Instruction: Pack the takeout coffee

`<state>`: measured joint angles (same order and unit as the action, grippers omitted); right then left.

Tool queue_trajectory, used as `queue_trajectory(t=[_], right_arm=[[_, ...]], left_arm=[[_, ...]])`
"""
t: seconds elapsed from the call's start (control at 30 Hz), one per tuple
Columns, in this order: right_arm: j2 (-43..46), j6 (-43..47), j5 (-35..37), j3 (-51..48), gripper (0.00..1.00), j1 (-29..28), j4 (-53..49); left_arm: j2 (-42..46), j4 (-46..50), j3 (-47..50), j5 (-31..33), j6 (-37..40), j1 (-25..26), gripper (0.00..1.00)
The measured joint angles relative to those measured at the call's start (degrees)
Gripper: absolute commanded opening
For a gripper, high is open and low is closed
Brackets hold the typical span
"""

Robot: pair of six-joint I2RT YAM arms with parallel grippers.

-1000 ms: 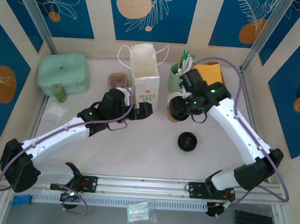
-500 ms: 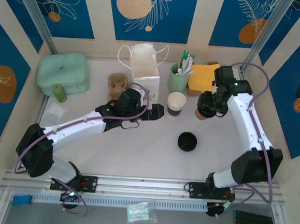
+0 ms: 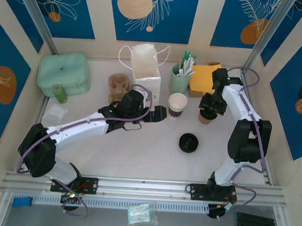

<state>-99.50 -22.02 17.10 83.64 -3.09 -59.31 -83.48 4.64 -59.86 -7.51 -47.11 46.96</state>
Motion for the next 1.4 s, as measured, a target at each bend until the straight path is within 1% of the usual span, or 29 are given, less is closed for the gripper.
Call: queue_trajectory(t=[0.17, 0.57, 1.1, 1.23, 1.4], right_arm=[[-2.12, -0.76, 1.14, -0.04, 0.74, -0.48, 0.92], [-2.29, -0.90, 1.77, -0.48, 0.86, -0.81, 2.12], [-0.57, -0.90, 0.48, -0.37, 0.88, -0.79, 2.01], [1.03, -0.90, -0.07, 0.79, 0.88, -0.59, 1.46], [5.18, -0.90, -1.42, 2.47, 0.88, -0.52, 0.98]], left_arm=[[0.00, -1.01, 0.00, 0.00, -0.44, 0.20, 0.99], [0.00, -1.05, 0.00, 0.02, -0.46, 0.22, 0.99], [0.00, -1.01, 0.00, 0.02, -0.44, 0.39, 0.99], [0.07, -0.52, 0.00, 0.09, -0.28, 0.42, 0.99], [1.40, 1.20, 0.00, 0.98, 1.16, 0.42, 0.99]])
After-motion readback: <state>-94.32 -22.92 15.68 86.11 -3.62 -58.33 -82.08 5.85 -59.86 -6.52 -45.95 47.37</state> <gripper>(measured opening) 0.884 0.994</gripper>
